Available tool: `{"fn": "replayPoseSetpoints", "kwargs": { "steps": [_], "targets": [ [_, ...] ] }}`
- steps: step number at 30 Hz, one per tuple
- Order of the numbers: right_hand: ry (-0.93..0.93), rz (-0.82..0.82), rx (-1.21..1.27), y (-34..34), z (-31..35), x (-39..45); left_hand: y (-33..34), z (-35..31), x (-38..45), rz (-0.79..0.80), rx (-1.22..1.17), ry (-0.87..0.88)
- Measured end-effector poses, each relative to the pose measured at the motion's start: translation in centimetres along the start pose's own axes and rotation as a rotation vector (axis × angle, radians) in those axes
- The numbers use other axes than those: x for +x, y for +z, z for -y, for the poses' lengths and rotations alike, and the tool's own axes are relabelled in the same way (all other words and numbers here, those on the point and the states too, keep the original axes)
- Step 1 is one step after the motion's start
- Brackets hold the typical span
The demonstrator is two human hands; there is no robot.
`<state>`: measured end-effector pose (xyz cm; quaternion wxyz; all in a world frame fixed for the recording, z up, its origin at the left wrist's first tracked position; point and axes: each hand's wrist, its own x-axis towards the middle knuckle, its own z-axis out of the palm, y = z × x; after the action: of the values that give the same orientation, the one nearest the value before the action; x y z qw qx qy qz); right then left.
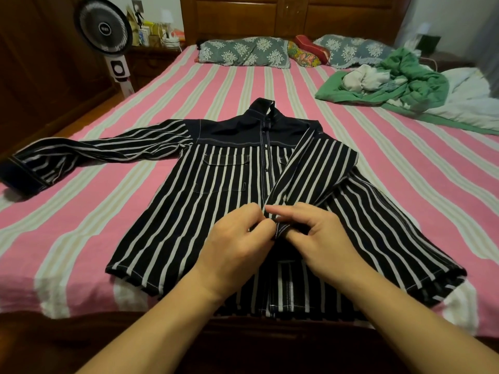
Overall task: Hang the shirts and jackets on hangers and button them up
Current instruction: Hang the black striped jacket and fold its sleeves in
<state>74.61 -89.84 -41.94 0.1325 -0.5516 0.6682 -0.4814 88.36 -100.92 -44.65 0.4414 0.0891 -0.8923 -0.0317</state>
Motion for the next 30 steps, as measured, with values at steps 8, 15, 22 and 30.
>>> {"fn": "replayPoseSetpoints", "kwargs": {
  "steps": [8, 15, 22, 30],
  "targets": [
    [-0.305, -0.196, -0.397, -0.9, -0.8, 0.8, -0.9, -1.3, 0.3, 0.043, -0.323, -0.246],
    [0.030, 0.284, -0.720, -1.0, 3.7, -0.2, -5.5, -0.1, -0.3, 0.114, -0.344, -0.427],
    [0.083, 0.576, -0.867, 1.9, 10.9, 5.4, -13.7, 6.8, -4.1, 0.210, -0.274, -0.955],
    [0.076, 0.672, -0.642, 17.5, 8.3, 17.5, -22.1, 21.9, -10.2, -0.166, -0.360, -1.430]
  ]
}}
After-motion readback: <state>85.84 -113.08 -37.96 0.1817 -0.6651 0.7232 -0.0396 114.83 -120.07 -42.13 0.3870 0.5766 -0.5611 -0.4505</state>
